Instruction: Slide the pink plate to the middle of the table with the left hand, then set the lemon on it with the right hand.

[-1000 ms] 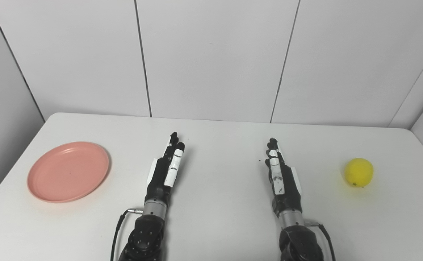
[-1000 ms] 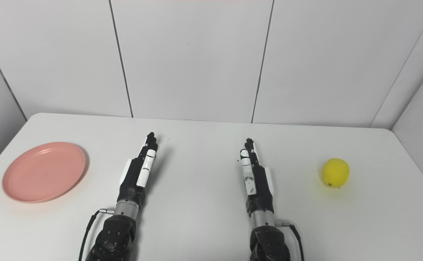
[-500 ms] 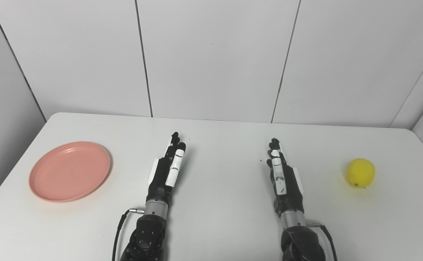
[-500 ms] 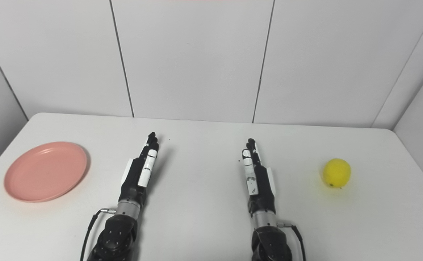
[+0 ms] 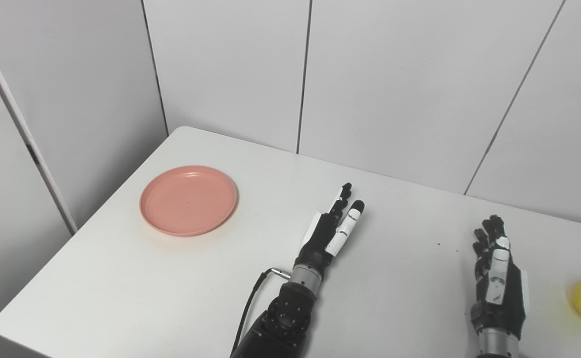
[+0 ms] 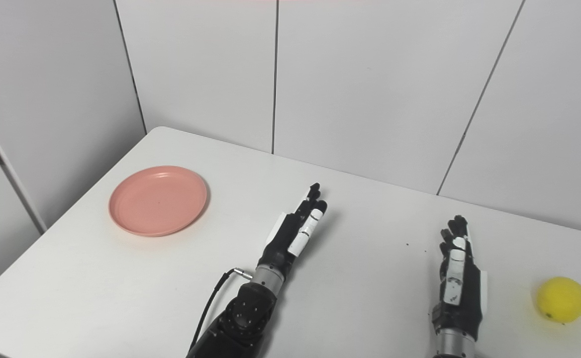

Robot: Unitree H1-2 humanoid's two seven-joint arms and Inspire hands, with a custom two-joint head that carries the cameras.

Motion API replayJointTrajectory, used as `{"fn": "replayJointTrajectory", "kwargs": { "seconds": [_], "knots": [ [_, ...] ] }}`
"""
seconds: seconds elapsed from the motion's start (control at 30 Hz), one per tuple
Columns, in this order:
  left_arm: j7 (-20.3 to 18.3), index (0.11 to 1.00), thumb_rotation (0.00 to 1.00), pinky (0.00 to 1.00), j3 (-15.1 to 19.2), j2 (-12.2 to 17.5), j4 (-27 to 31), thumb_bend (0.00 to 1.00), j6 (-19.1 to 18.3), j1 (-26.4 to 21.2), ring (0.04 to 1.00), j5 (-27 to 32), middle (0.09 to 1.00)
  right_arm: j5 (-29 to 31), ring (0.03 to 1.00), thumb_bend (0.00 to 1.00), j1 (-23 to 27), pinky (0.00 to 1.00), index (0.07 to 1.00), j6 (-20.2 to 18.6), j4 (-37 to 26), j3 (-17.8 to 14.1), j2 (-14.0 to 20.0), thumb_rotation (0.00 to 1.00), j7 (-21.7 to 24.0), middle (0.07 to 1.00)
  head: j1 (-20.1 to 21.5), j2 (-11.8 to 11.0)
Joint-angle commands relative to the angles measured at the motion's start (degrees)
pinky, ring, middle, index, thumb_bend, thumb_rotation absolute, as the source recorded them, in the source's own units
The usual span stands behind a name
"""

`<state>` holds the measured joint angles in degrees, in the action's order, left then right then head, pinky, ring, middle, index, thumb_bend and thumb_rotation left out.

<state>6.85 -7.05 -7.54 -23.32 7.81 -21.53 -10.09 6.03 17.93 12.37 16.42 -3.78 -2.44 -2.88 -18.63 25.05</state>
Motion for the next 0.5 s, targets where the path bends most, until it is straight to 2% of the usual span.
{"fn": "replayJointTrajectory", "kwargs": {
  "seconds": [0.0,0.2,0.47],
  "knots": [
    [0.3,1.0,1.0,1.0,-0.4,-0.5,-2.7,0.57,2.4,1.1,1.0,-0.1,1.0,0.4,0.936,0.68,-0.8,0.97,0.928,3.9,2.7,-0.6,1.1,0.94,1.2,0.935,0.0,-0.2],
    [0.3,1.0,1.0,1.0,-0.2,-0.6,-4.4,0.58,4.1,0.6,1.0,0.5,1.0,1.7,0.919,0.68,-0.4,0.94,0.904,5.4,4.2,-1.1,1.1,0.88,1.2,0.917,-0.2,-1.0],
    [1.7,1.0,1.0,1.0,1.5,-1.0,-5.7,0.57,6.8,0.1,1.0,1.2,1.0,1.5,0.934,0.69,-0.1,0.96,0.916,5.7,5.1,-0.8,1.4,0.9,1.4,0.93,-0.1,-1.8]
  ]
}}
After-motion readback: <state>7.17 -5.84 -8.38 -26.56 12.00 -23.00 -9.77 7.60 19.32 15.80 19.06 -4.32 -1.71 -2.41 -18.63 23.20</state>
